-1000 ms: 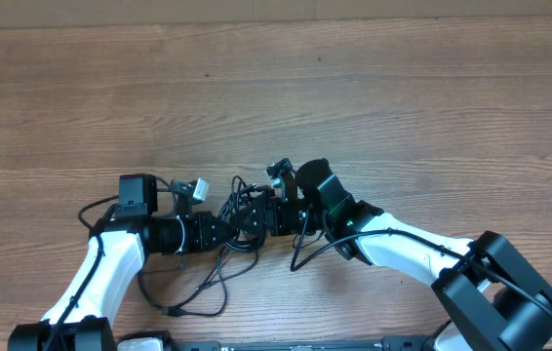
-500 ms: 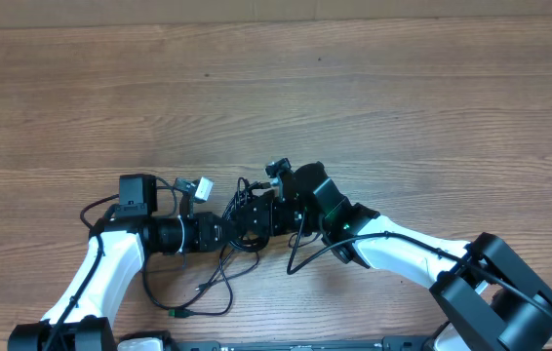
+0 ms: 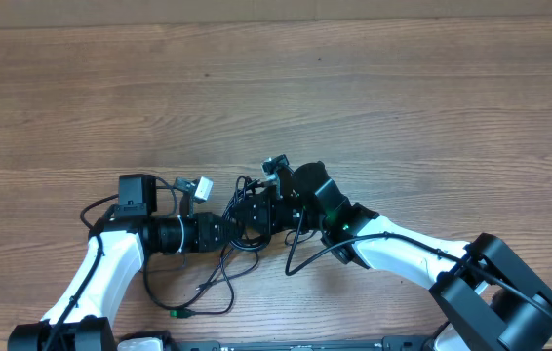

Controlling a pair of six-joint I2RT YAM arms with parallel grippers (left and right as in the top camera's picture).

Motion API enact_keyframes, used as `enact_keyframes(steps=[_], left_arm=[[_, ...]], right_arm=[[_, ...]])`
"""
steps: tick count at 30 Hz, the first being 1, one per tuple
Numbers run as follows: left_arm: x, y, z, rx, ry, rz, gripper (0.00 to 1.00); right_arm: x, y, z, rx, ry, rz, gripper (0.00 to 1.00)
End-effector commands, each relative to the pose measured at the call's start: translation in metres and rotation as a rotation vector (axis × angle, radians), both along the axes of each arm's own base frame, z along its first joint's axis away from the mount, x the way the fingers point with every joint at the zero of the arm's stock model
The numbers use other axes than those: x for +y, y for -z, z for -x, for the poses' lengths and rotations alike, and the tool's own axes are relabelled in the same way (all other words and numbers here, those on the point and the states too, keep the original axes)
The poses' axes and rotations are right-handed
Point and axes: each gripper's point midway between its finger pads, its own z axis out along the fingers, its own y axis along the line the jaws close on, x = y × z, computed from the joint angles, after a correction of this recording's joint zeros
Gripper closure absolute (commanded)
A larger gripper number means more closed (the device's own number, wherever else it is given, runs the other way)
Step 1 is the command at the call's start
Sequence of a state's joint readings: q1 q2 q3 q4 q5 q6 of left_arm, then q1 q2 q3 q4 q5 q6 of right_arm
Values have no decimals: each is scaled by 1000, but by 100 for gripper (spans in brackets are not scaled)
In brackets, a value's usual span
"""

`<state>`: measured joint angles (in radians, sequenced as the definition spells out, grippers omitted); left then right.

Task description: Untangle cables

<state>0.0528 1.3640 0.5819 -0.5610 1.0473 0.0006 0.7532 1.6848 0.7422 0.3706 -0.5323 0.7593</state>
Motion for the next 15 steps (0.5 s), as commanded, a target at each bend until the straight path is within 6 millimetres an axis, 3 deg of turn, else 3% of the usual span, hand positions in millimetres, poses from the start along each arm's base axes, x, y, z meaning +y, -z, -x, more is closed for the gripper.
enact_keyframes(steps=[1, 4, 12, 15], left_arm=[[-8, -11, 4, -29, 38, 62, 96], [-8, -11, 4, -29, 38, 62, 96], [-7, -10, 4, -29, 37, 56, 96], [-1, 1, 2, -14, 18, -19, 96]], right_arm=[[2, -8, -3, -27, 4, -15, 89], [2, -10, -4, -33, 4, -20, 96], [3, -16, -7, -54, 6, -41, 96], [1, -31, -11, -73, -28, -103, 96]])
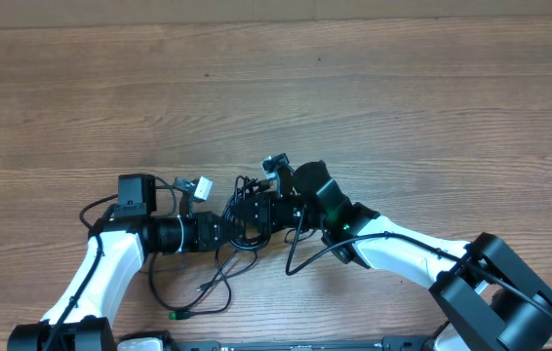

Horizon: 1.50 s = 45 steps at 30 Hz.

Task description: Untangle cables

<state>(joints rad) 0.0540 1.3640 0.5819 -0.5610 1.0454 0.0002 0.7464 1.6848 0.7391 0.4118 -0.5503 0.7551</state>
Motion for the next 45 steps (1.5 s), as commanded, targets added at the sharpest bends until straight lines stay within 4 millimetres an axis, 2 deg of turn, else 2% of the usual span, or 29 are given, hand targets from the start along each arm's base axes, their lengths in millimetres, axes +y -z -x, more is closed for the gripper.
enact_keyframes(steps=[1, 5, 10, 14, 16, 19, 20, 23, 27, 28, 31, 33, 34, 36, 41, 43, 45], left_arm=[[3, 7, 2, 5, 5, -54, 96], [21, 30, 1, 119, -96, -202, 96], [37, 45, -1, 209, -200, -304, 96], [32, 40, -1, 187, -174, -269, 96], [23, 31, -2, 122, -115, -212, 96], [10, 15, -2, 20, -26, -119, 96], [8, 12, -2, 4, -13, -107, 96], [8, 11, -2, 12, -12, -107, 96], [12, 5, 1, -15, 43, -151, 96], [17, 4, 0, -8, 47, -195, 96], [45, 5, -10, 35, 10, -416, 96], [55, -6, -26, 56, -77, -464, 96], [67, -16, -43, 58, -166, -522, 96], [78, -27, -57, 85, -274, -553, 96], [71, -56, -75, 32, -300, -499, 96], [59, -64, -74, -3, -250, -458, 96], [44, -71, -72, -43, -180, -405, 96]], right_arm=[[-3, -29, -9, -51, -39, -98, 96], [-24, -49, -17, -44, -105, -178, 96], [-73, -65, -48, -41, -59, -231, 96], [-114, -82, -68, -54, -4, -268, 96], [-124, -85, -70, -57, -6, -278, 96], [-137, -78, -78, -30, 41, -262, 96], [-150, -68, -85, 5, 95, -235, 96], [-167, -52, -92, 30, 154, -189, 96], [-208, -23, -106, 90, 305, -95, 96], [-224, -16, -108, 114, 346, -74, 96], [-266, -2, -108, 168, 439, -46, 96], [-292, 5, -104, 192, 493, -27, 96], [-313, 9, -99, 201, 534, -9, 96], [-335, 10, -93, 209, 581, 3, 96], [-378, 6, -75, 258, 704, 0, 93], [-379, 3, -63, 269, 696, 3, 79], [-371, 0, -52, 268, 660, 20, 65]])
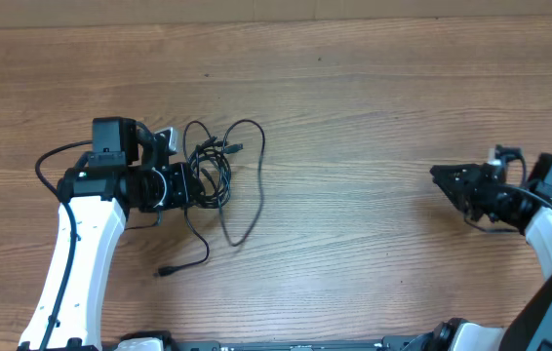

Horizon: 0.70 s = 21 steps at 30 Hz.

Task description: Untangle cables

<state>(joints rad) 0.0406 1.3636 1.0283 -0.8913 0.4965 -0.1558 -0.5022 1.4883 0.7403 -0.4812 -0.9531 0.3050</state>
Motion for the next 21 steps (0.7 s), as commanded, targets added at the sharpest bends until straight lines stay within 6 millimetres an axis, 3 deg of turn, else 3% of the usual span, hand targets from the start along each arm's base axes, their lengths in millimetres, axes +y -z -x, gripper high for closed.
enact_keyframes(steps=[1, 6, 11, 16, 19, 21], left_arm=[[-29, -23, 0, -62, 110, 100, 96], [-57, -32, 7, -115, 244, 112, 96], [-83, -58, 11, -214, 366, 109, 96], [-103, -97, 9, -261, 310, 175, 96], [-108, -106, 10, -219, 225, 231, 96], [-112, -109, 14, -170, 175, 269, 96]], right_arm=[[11, -17, 15, -79, -95, 68, 62], [43, -34, 42, -65, -190, 66, 59], [79, -59, 75, -71, -288, 56, 54], [122, -86, 118, -120, -435, 35, 34], [143, -103, 137, -188, -526, 1, 24], [153, -111, 147, -219, -565, -1, 3]])
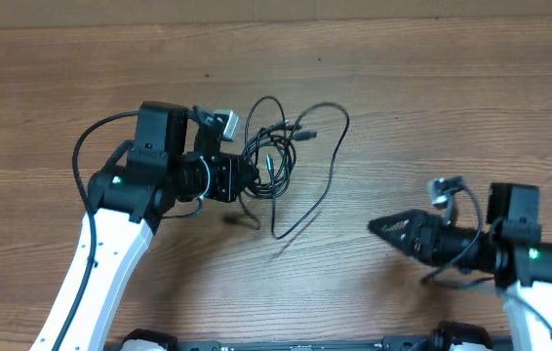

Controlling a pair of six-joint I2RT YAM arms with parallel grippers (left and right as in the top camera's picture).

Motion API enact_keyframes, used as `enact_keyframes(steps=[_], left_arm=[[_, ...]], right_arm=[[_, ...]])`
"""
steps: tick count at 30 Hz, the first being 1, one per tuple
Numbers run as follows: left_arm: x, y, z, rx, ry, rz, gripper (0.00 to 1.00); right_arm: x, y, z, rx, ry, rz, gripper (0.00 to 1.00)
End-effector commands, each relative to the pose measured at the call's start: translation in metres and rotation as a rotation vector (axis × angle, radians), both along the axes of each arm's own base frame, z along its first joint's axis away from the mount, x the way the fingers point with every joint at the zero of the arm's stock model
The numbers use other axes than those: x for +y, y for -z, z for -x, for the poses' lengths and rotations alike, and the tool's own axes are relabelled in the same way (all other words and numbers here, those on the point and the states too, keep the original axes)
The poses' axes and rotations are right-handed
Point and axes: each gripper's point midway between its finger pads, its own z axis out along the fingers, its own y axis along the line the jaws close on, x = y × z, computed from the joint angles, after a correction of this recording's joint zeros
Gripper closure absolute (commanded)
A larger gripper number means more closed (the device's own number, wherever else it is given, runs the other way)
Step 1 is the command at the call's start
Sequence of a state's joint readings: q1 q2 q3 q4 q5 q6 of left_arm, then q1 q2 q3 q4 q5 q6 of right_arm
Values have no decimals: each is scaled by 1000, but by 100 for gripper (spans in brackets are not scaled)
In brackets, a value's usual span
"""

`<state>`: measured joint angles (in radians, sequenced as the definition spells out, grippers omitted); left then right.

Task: Untangle cables
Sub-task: 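Move the open right gripper into the loops held by the left gripper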

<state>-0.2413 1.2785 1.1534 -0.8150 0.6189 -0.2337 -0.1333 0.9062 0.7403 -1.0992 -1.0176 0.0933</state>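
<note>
A bundle of thin black cables (274, 156) hangs tangled left of the table's middle. One long loop (337, 146) sweeps right, then down to about mid-table. A small plug (305, 135) sticks out of the knot. My left gripper (247, 181) is shut on the bundle's left side, pointing right. My right gripper (375, 227) points left at the lower right with its fingers together in a point. It holds nothing and stays well apart from the loop.
The wooden table (403, 78) stretches bare behind and between the arms. The right arm's own black wire (456, 195) arches over its wrist. A dark rail (295, 345) runs along the front edge.
My left gripper has moved right and farther back with the cable bundle, and the long loop now spreads farther right. My right gripper has come in from the far right, leftward and nearer the front.
Both grippers were first pressed together in the tangle near the front middle and stayed there. Then the left held the bundle at the left while the right stood empty at the far right. Now the bundle sits nearer centre and the right gripper is closer.
</note>
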Motion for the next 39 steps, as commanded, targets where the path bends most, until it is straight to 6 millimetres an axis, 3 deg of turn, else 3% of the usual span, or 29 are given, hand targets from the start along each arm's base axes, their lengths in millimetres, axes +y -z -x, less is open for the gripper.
enact_keyframes(steps=[1, 5, 10, 13, 16, 22, 26, 29, 31, 34, 39], left_arm=[[-12, -24, 9, 105, -87, 124, 96], [-38, -37, 26, 174, -14, 223, 96], [-57, -40, 40, 245, 3, 255, 96], [-60, -40, 43, 339, -59, 283, 96], [-60, -41, 42, 404, -115, 310, 96], [-67, -46, 42, 469, -160, 349, 96], [-70, -46, 43, 460, -151, 346, 96], [-69, -43, 42, 463, -166, 332, 96], [-64, -37, 41, 434, -175, 295, 96], [-56, -24, 42, 336, -123, 197, 96], [-22, 13, 54, 335, -168, -41, 96]], right_arm=[[18, -20, 16, -64, -75, -42, 2], [31, -30, 25, -99, -126, -56, 3], [46, -50, 6, -219, -150, -78, 6], [52, -53, 0, -215, -133, -77, 14], [62, -52, 1, -213, -155, -71, 14], [81, -31, -5, -189, -164, 27, 18], [108, -34, -2, -200, -240, -13, 33], [125, -31, 6, -181, -294, -28, 74], [129, -30, 11, -178, -318, -28, 93], [128, -36, 11, -197, -316, -36, 96], [113, -71, 6, -315, -246, -59, 96]])
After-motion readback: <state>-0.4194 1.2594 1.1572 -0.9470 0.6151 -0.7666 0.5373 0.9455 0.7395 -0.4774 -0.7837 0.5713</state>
